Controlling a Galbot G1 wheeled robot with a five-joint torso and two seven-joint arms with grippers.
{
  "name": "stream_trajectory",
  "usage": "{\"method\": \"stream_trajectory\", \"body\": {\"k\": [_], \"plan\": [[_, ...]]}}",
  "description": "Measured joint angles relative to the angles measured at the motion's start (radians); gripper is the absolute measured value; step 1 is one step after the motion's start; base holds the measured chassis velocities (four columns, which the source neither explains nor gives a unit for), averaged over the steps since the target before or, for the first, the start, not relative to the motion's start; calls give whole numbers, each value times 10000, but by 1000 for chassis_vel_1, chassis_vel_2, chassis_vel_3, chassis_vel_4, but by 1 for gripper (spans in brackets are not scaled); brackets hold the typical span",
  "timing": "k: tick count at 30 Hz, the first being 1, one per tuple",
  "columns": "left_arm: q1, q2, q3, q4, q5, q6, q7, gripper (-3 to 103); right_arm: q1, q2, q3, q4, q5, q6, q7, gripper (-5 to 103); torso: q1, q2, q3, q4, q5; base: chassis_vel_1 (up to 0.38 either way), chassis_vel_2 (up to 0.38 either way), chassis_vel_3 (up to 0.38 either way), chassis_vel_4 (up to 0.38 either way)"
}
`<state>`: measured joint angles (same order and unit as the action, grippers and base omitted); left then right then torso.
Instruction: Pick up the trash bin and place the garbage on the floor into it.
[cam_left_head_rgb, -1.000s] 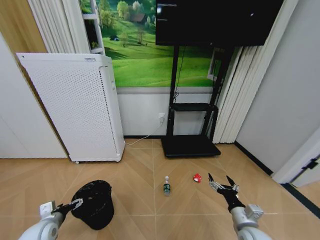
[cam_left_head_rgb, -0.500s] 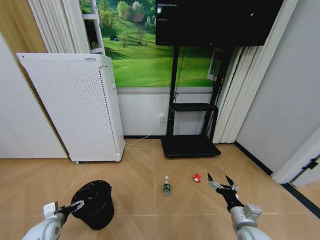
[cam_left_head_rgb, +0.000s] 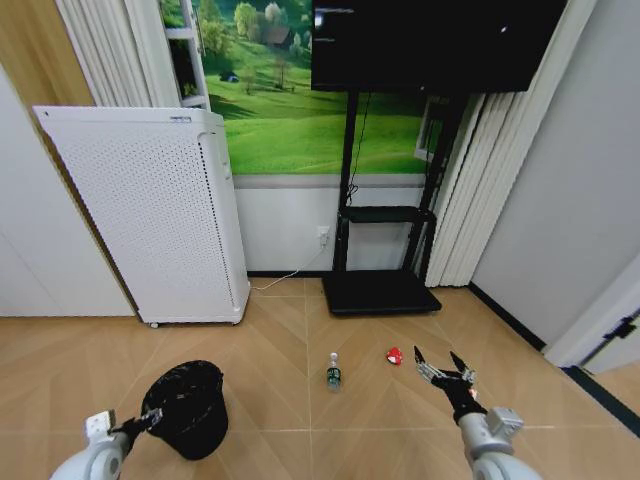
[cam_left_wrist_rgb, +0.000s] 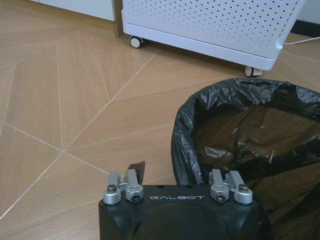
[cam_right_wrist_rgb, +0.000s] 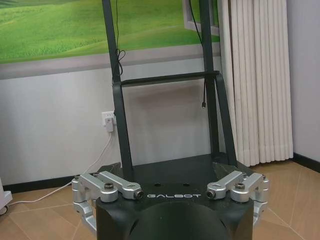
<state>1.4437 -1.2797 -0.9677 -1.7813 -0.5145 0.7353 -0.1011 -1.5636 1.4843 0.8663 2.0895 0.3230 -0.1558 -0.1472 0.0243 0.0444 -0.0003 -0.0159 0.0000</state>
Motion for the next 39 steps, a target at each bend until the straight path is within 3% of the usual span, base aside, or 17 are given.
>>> {"method": "stream_trajectory", "body": {"k": [1, 2, 4, 5, 8, 13, 16, 24, 30, 34, 35, 37, 39], "plan": [[0, 0, 0, 0, 0, 0, 0, 61, 0, 0, 0, 0, 0, 0, 0, 100, 0, 0, 0, 0, 0, 0, 0, 0, 0], [24, 12, -14, 1, 11, 1, 92, 51, -52, 30, 14, 4, -4, 22, -13, 100, 0, 0, 0, 0, 0, 0, 0, 0, 0], [40, 23, -29, -1, 33, 1, 193, 51, -83, 39, 31, 6, -5, 49, -34, 100, 0, 0, 0, 0, 0, 0, 0, 0, 0], [51, 26, -44, -8, 56, 4, 240, 40, -111, 42, 61, 5, 0, 83, -53, 100, 1, 0, 0, 0, 0, 0, 0, 0, 0], [53, 26, -47, -29, 73, 5, 256, 34, -129, 38, 98, 5, 15, 131, -68, 100, 0, 1, 1, 0, 0, 0, 0, 0, 0], [32, -8, -19, -65, 103, 6, 261, 13, -148, 39, 152, 7, 46, 179, -72, 100, 0, 1, 1, 0, 0, 0, 0, 0, 0], [7, -16, -8, -82, 103, 3, 285, 7, -154, 41, 162, 20, 58, 185, -70, 100, 0, 2, 1, -1, 2, 0, 0, 0, 0], [-20, 9, -23, -61, 140, -95, 267, 7, -134, 18, 173, 89, 110, 190, -51, 100, 0, 2, 1, 0, 1, 0, 0, 0, 0], [-330, 62, 67, -13, 479, -951, 496, 7, -184, 46, 174, 131, 115, 190, -55, 100, 1, 2, 3, 1, -4, 0, 0, 0, 0], [-809, 480, 279, -288, 1408, -2427, 1328, 7, -233, 81, 177, 152, 123, 221, -126, 100, 1, 2, 3, -1, -1, 0, 0, 0, 0], [-809, 480, 279, -288, 1408, -2427, 1328, 7, -233, 81, 177, 152, 123, 221, -126, 100, 1, 2, 3, -1, -1, 0, 0, 0, 0], [-961, 690, 340, -506, 1835, -3400, 1646, 7, -174, 53, 100, 97, 127, 228, -160, 100, 1, 2, 3, -2, 1, 0, 0, 0, 0], [-994, 753, 355, -590, 1942, -3687, 1704, 7, -134, 29, 51, 51, 127, 230, -170, 100, 1, 2, 3, -1, 0, 0, 0, 0, 0]]}}
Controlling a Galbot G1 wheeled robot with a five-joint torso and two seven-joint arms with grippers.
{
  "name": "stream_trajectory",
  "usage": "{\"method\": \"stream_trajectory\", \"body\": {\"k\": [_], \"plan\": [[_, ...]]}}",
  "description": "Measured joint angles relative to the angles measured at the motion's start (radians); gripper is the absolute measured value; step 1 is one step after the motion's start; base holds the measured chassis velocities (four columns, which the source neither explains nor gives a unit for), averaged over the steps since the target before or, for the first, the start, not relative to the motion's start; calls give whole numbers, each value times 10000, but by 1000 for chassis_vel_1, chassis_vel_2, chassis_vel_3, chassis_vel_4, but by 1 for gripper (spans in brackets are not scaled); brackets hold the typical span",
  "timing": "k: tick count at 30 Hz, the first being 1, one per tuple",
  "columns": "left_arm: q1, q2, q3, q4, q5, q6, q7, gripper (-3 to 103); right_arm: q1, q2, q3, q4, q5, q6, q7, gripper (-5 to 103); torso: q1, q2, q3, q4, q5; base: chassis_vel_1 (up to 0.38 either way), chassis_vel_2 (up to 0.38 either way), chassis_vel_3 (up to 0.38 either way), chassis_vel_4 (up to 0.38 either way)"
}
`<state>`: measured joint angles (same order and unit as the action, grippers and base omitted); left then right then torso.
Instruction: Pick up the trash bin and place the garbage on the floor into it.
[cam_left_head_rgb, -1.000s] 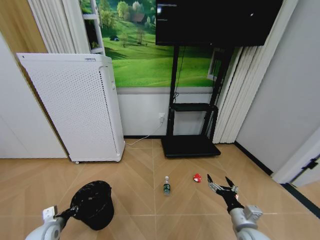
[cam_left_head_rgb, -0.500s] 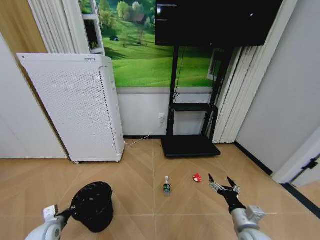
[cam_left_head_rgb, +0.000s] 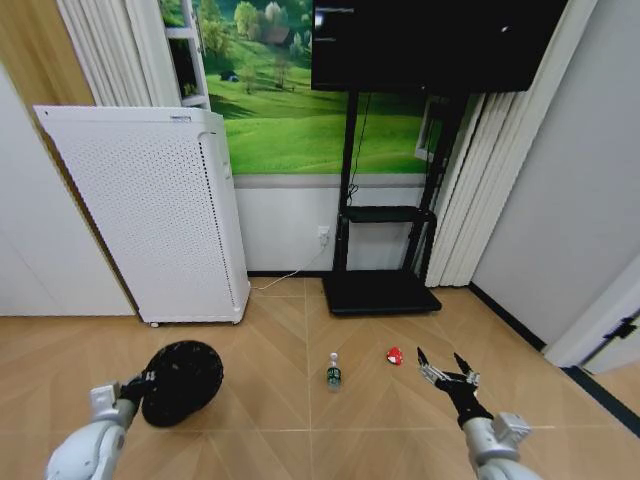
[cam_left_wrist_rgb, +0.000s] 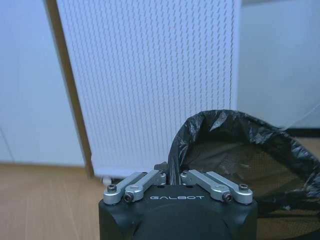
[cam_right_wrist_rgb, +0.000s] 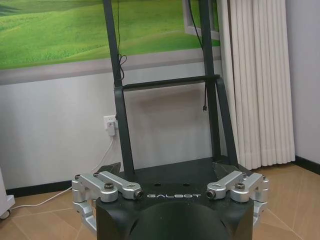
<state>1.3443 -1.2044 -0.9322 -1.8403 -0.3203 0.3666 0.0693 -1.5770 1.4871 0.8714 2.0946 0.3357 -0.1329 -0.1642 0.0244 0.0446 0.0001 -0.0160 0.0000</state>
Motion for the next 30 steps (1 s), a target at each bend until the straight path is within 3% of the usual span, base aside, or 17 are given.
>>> {"method": "stream_trajectory", "body": {"k": [7, 16, 19, 20, 22, 23, 25, 26, 27, 30], "plan": [[-492, 593, 427, 12, 640, -1814, 649, 7, 89, -79, -170, -252, -21, 93, -87, 100, 0, 0, 0, 1, 0, 0, 0, 0, 0], [-1865, 1499, 1095, 340, 480, -2697, 654, 7, 201, 24, -340, -688, -274, 256, -119, 100, 1, 0, 0, 1, 0, 0, 0, 0, 0], [-2392, 1818, 1595, 717, 350, -3555, 768, 7, 207, 146, -746, -893, -330, 95, -269, 100, 0, 0, 0, 0, 0, 0, 0, 0, 0], [-2392, 1818, 1595, 717, 350, -3555, 768, 7, 207, 146, -746, -893, -330, 95, -269, 100, 0, 0, 0, 0, 0, 0, 0, 0, 0], [-2506, 1898, 2020, 841, 128, -4075, 828, 7, 385, 137, -1237, -1144, 54, -469, -288, 100, 0, 0, 0, 0, 0, 0, 0, 0, 0], [-2506, 1898, 2020, 841, 128, -4075, 828, 7, 385, 137, -1237, -1144, 54, -469, -288, 100, 0, 0, 0, 0, 0, 0, 0, 0, 0], [-2530, 1921, 2428, 911, -215, -4492, 837, 7, 717, -64, -1609, -1422, 705, -1405, -290, 100, 1, -1, 1, 0, -1, 0, 0, 0, 0], [-2530, 1921, 2428, 911, -215, -4492, 837, 7, 717, -64, -1609, -1422, 705, -1405, -290, 100, 1, -1, 1, 0, -1, 0, 0, 0, 0], [-2532, 1918, 2591, 933, -317, -4618, 955, 7, 1039, -300, -1946, -1706, 1335, -2080, -166, 100, 0, -1, 1, 0, -1, 0, 0, 0, 0], [-2526, 1900, 2678, 916, -289, -4661, 1095, 7, 1536, -610, -2333, -2166, 1899, -2577, -29, 100, 1, -1, 0, 0, 0, 0, 0, 0, 0]]}}
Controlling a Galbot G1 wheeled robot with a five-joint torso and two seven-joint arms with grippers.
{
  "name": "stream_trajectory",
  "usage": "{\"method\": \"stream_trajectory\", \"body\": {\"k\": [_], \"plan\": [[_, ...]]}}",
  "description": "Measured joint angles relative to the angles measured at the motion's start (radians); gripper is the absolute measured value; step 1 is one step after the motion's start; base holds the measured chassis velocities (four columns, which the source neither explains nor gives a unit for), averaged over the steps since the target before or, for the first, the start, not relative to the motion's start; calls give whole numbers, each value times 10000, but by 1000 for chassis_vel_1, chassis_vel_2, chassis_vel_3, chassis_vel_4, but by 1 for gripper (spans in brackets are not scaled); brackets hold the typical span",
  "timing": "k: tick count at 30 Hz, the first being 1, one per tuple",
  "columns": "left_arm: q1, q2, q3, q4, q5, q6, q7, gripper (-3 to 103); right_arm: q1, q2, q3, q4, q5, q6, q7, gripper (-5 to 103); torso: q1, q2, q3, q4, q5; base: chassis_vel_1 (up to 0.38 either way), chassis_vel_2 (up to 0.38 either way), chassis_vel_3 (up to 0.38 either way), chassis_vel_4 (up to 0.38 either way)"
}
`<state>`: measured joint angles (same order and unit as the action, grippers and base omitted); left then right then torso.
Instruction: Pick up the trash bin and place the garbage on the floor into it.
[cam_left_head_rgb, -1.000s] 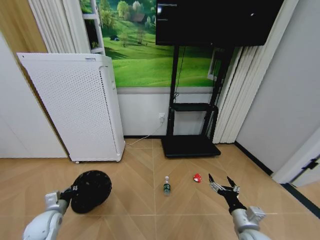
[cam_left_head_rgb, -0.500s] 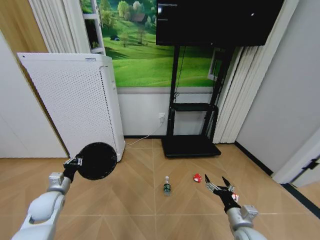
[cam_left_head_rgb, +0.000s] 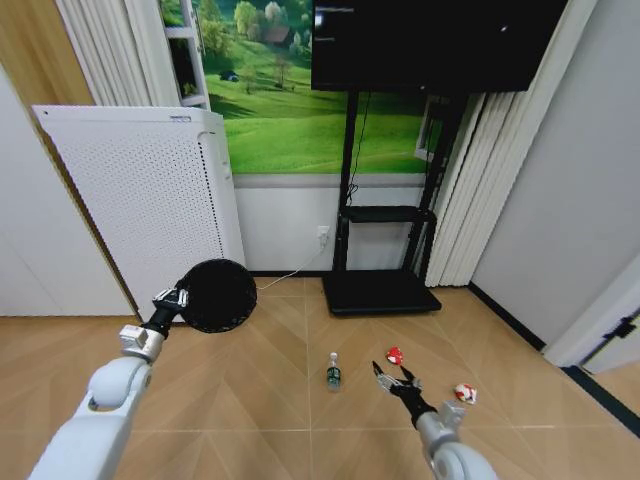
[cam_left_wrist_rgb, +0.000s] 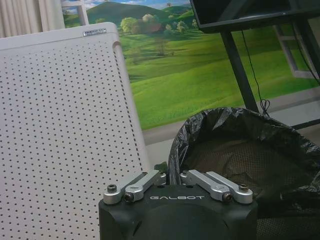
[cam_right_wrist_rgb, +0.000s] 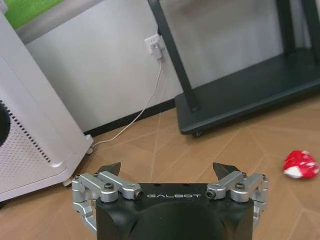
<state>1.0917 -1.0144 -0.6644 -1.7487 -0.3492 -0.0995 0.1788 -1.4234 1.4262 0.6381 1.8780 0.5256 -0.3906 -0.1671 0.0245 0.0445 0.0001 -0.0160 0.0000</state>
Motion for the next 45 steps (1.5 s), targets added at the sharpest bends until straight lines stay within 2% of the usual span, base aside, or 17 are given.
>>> {"method": "stream_trajectory", "body": {"k": [9, 12, 17, 33, 37, 45], "plan": [[126, 11, 11, -346, 19, 50, 23, 7, 568, -503, -482, -534, 195, 32, 25, 100, 0, 0, 0, 0, 1, 0, 0, 0, 0], [235, 44, -52, -492, 18, 172, 15, 7, 895, -748, -794, -703, -137, 203, -118, 100, 0, 0, -1, 0, 1, 0, 0, 0, 0], [372, 45, -103, -560, 116, 361, 43, 7, 1374, -768, -898, -1106, -619, 208, -329, 100, -1, 0, -1, 0, 0, 0, 0, 0, 0], [481, 13, -272, -674, 169, 584, 30, 7, 1288, -788, -782, -1094, -632, 337, -341, 100, -1, 0, -1, -1, 0, -73, 68, 83, -80], [549, -52, -324, -724, 198, 593, 32, 7, 1194, -780, -755, -1099, -627, 663, -355, 100, 1, 0, 0, 0, 1, -87, 114, 103, -74], [685, -162, -380, -824, 255, 651, 189, 7, 1051, -768, -645, -959, -582, 375, -389, 100, -2, 0, -2, 0, 0, 0, 12, 14, -7]]}}
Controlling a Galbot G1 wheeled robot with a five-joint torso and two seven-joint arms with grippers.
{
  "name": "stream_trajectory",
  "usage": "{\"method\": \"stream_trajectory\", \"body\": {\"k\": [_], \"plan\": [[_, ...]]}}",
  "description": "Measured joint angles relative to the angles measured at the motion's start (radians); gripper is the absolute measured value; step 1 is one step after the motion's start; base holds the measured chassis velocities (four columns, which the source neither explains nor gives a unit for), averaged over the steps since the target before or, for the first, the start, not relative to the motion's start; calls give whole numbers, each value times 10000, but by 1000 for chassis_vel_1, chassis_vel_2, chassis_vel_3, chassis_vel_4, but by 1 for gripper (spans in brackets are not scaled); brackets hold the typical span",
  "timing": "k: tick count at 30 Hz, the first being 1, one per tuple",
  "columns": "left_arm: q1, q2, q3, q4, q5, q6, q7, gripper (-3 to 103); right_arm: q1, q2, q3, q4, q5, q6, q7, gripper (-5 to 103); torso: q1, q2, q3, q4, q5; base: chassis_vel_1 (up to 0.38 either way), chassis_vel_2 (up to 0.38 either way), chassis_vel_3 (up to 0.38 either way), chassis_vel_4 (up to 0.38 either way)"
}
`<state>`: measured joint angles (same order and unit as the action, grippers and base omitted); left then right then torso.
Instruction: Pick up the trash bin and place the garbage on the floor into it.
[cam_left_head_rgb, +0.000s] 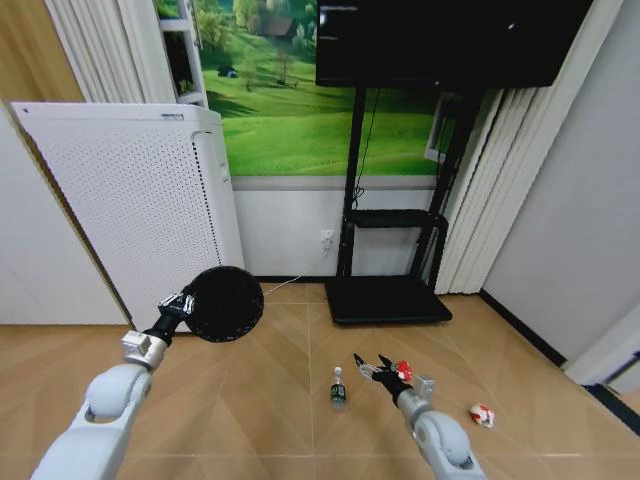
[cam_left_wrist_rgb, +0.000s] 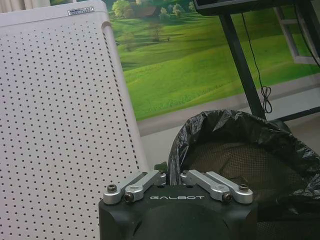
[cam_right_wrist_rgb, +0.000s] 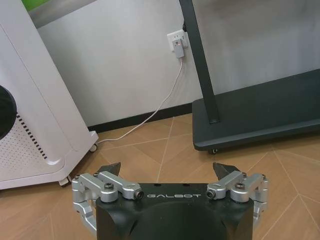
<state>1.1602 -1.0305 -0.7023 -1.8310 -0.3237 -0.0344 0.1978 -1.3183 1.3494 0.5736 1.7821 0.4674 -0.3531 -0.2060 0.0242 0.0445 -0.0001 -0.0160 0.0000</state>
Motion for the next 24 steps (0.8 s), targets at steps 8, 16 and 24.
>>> {"method": "stream_trajectory", "body": {"k": [8, 16, 24], "plan": [[7, -18, 3, -4, 12, 32, 1, 7, -28, -22, 48, 56, 1, -51, -108, 100, 1, 0, 0, 1, 0, -19, -10, 20, 13], [42, -45, -15, -16, 19, 63, 23, 7, -94, -32, -29, -74, -226, 290, -173, 100, 1, 0, 1, -3, 1, -74, -78, 74, 61], [200, -35, -54, -219, -94, 185, -27, 7, 835, -183, -1124, -1546, -427, 140, -241, 100, 1, 0, 0, -1, -1, -13, -15, 14, 11]]}}
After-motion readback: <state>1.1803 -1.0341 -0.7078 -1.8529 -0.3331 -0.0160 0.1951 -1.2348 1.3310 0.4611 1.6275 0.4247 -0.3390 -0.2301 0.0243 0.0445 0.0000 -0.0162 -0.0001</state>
